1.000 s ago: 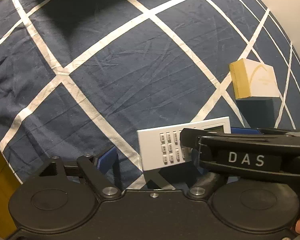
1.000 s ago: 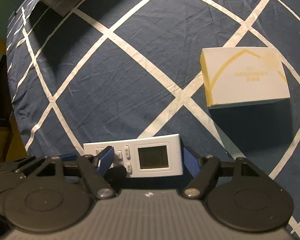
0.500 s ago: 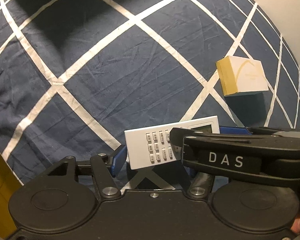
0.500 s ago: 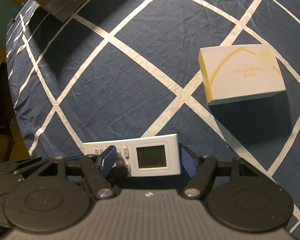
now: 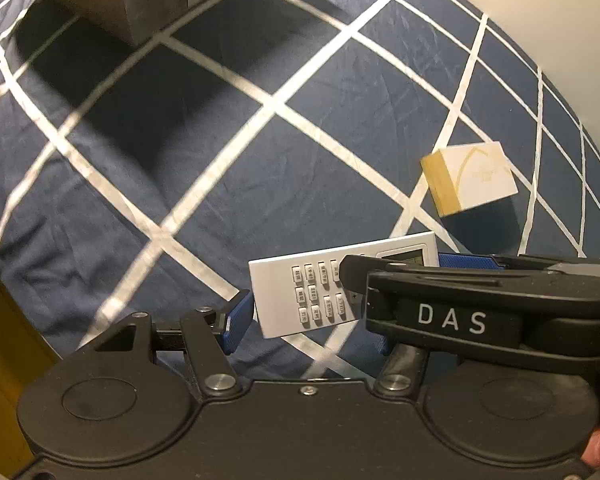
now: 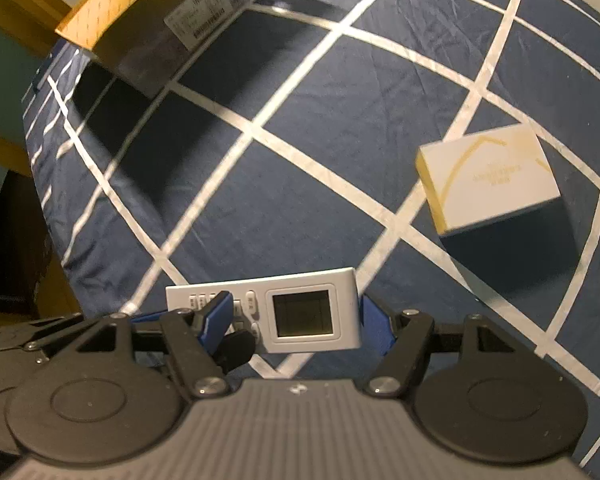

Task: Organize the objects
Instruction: 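Lift the AC remote with the right tool and carry it over the box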

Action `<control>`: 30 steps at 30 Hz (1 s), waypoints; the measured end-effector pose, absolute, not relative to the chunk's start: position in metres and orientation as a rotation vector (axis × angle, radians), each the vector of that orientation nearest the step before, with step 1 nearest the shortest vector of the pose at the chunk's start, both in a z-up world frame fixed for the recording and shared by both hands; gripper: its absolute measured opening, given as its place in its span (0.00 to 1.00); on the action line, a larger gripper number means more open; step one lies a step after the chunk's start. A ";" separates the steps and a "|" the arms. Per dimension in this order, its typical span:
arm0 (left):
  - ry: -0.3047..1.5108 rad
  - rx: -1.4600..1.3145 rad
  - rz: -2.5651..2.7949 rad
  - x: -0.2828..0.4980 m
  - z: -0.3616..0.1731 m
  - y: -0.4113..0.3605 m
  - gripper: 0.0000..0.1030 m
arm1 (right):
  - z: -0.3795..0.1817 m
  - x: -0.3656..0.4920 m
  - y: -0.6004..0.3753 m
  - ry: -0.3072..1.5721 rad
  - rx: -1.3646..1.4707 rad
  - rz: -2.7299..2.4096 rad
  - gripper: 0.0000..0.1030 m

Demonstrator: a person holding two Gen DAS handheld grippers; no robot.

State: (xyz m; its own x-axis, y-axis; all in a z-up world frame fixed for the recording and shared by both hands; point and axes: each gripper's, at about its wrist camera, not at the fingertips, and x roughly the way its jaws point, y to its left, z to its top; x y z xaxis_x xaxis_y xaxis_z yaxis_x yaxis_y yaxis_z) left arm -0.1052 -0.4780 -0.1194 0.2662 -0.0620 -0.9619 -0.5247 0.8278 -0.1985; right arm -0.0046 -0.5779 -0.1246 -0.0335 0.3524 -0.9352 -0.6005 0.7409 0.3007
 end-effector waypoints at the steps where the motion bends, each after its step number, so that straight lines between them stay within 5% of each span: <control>1: 1.275 -0.541 0.324 -0.105 -0.117 -0.474 0.56 | -0.122 -0.006 -0.575 1.405 -0.213 0.768 0.67; 30: 1.247 -0.279 0.079 -0.082 -0.059 -0.307 0.56 | -0.068 -0.026 -0.428 1.296 0.041 0.539 0.67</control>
State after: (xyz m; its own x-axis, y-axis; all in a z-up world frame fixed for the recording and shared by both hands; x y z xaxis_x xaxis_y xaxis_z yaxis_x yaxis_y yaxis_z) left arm -0.0819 -0.3071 -0.0593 0.3202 -0.0923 -0.9429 -0.2106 0.9634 -0.1658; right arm -0.0258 -0.4277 -0.0676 0.1665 0.4009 -0.9009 -0.3559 0.8765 0.3242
